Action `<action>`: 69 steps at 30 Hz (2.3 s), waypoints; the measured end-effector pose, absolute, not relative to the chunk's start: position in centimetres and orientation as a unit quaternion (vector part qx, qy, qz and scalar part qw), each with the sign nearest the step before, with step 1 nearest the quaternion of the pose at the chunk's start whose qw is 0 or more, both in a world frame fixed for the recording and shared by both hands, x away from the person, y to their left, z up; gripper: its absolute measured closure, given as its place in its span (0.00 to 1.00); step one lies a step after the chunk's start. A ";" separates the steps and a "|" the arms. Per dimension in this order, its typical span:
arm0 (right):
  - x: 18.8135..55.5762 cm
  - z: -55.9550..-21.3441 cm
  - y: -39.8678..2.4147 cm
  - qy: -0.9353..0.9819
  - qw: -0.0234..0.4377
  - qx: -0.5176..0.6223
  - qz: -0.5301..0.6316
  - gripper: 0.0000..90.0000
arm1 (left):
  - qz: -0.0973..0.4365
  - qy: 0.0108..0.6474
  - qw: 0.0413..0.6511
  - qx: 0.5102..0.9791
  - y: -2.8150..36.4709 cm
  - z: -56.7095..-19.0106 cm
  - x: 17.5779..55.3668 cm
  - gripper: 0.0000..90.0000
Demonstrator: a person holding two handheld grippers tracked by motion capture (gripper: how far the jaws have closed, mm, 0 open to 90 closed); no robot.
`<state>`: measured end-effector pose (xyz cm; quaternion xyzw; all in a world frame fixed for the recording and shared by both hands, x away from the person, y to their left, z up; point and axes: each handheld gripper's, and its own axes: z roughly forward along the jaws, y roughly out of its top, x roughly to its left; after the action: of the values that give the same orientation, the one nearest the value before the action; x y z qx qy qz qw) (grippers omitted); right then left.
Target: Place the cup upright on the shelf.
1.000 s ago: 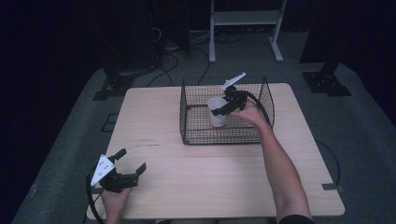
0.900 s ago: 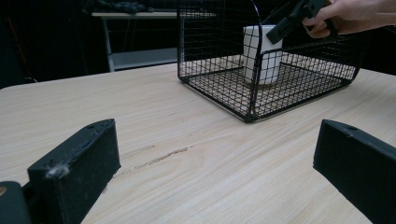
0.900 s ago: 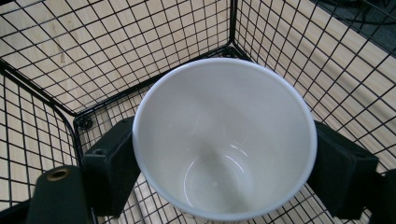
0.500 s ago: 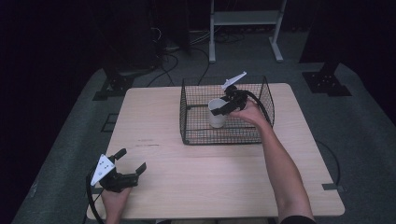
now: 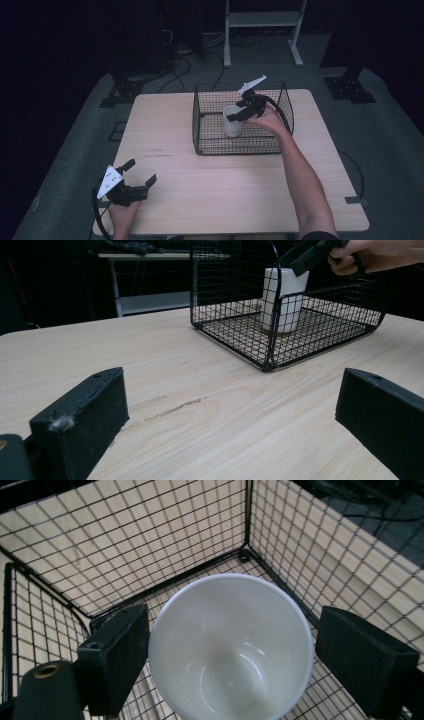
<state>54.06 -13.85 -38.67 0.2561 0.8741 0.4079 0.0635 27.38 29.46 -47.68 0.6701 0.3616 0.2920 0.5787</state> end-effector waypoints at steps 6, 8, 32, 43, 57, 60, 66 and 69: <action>54.1 -37.8 -14.7 0.856 0.061 0.271 0.437 0.15 | 0.292 0.363 0.578 0.670 29.5 -47.7 27.4 0.00; 54.0 -37.4 -14.9 0.854 0.064 0.270 0.440 0.15 | 0.292 0.364 0.578 0.670 29.5 -47.7 27.4 0.00; 50.0 -34.3 -17.7 0.833 0.066 0.269 0.479 0.15 | 0.293 0.360 0.578 0.671 29.3 -47.7 27.5 0.00; 47.9 -32.9 -20.0 0.836 0.069 0.266 0.475 0.15 | 0.296 0.364 0.574 0.671 29.4 -47.7 27.5 0.00; 45.9 -32.5 -22.0 0.834 0.067 0.263 0.481 0.15 | 0.296 0.365 0.575 0.670 29.5 -47.7 27.5 0.00; 45.2 -32.5 -22.2 0.834 0.063 0.256 0.485 0.15 | 0.296 0.364 0.574 0.671 29.5 -47.7 27.5 0.00; 44.0 -32.5 -22.4 0.835 0.060 0.243 0.490 0.15 | 0.296 0.364 0.574 0.671 29.4 -47.7 27.5 0.00; 43.8 -32.6 -22.4 0.837 0.057 0.240 0.488 0.15 | 0.296 0.364 0.574 0.671 29.4 -47.7 27.5 0.00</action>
<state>43.77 -22.40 -32.58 0.2399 0.8371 0.4883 0.0571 27.47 29.43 -47.72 0.6708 0.3645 0.2963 0.5739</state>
